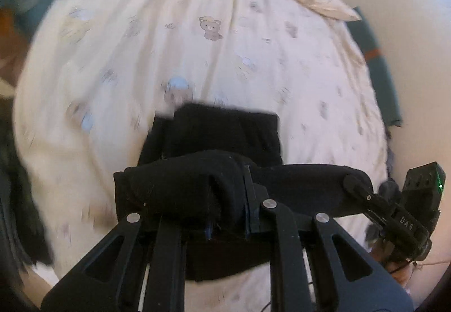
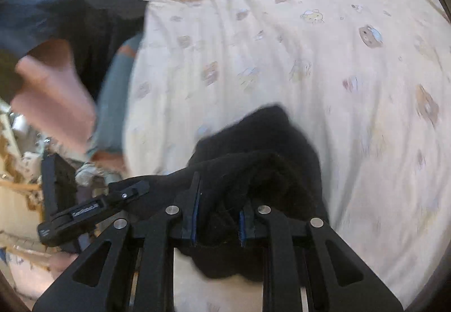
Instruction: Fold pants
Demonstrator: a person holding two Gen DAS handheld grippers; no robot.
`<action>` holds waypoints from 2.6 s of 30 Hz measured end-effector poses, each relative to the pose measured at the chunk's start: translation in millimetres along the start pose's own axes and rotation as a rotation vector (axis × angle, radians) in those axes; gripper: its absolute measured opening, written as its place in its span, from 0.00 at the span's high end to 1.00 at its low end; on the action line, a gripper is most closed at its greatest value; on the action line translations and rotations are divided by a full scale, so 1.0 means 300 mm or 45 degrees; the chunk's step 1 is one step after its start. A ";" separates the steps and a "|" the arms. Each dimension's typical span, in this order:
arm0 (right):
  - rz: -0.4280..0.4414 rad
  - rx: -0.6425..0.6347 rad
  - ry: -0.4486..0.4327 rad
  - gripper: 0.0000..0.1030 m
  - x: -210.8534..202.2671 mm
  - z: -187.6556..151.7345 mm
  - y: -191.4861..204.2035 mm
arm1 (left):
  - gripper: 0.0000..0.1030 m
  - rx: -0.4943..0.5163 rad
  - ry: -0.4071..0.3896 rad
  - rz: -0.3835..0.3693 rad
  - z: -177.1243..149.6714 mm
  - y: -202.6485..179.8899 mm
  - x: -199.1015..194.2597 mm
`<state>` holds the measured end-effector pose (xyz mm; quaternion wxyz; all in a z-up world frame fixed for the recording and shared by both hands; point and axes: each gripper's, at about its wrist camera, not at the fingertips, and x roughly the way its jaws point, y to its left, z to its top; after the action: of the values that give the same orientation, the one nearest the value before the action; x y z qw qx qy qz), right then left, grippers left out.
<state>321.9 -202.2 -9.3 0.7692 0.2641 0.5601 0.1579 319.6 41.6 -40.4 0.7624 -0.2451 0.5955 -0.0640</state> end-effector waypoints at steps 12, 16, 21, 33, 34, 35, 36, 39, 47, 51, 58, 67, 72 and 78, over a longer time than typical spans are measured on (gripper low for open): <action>0.047 0.142 0.158 0.73 0.331 0.239 -0.228 | 0.24 -0.146 -0.112 -0.133 0.279 0.207 0.145; 0.130 0.062 0.142 0.36 0.264 0.255 -0.201 | 0.17 -0.027 -0.375 -0.014 0.242 0.224 -0.039; 0.117 0.089 -0.055 0.22 0.132 0.271 -0.186 | 0.17 0.389 -0.410 0.110 0.070 0.068 -0.017; -0.438 -0.257 0.104 0.38 0.556 0.162 -0.111 | 0.13 0.134 -0.080 0.279 0.131 0.125 0.482; -0.483 -0.242 0.126 0.37 0.592 0.160 -0.127 | 0.12 0.116 -0.083 0.273 0.139 0.136 0.494; -0.507 -0.257 0.133 0.35 0.615 0.154 -0.131 | 0.10 0.100 -0.092 0.270 0.144 0.146 0.504; -0.532 -0.293 0.117 0.35 0.624 0.149 -0.120 | 0.10 0.100 -0.094 0.274 0.141 0.147 0.507; -0.495 -0.315 0.123 0.34 0.589 0.154 -0.105 | 0.10 0.103 -0.098 0.256 0.130 0.139 0.469; -0.018 -0.181 -0.049 0.27 0.141 -0.010 -0.148 | 0.11 0.157 -0.308 0.086 -0.110 0.150 0.088; 0.031 -0.114 -0.148 0.27 0.019 -0.223 -0.219 | 0.13 0.098 -0.311 0.026 -0.309 0.227 0.006; 0.060 0.163 -0.024 0.71 -0.004 -0.341 -0.414 | 0.59 0.106 -0.120 -0.019 -0.481 0.259 0.097; -0.116 -0.008 0.005 0.71 0.072 -0.369 -0.366 | 0.59 0.178 -0.162 0.006 -0.501 0.224 0.151; -0.075 0.002 0.046 0.81 0.100 -0.381 -0.401 | 0.90 0.267 -0.169 0.077 -0.506 0.190 0.198; -0.113 -0.098 -0.052 0.98 -0.003 -0.387 -0.356 | 0.96 0.322 -0.218 0.106 -0.521 0.150 0.127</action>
<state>206.4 -262.7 -98.0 0.7962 0.2125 0.5491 0.1397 174.6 19.6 -120.7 0.8371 -0.1269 0.5251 -0.0857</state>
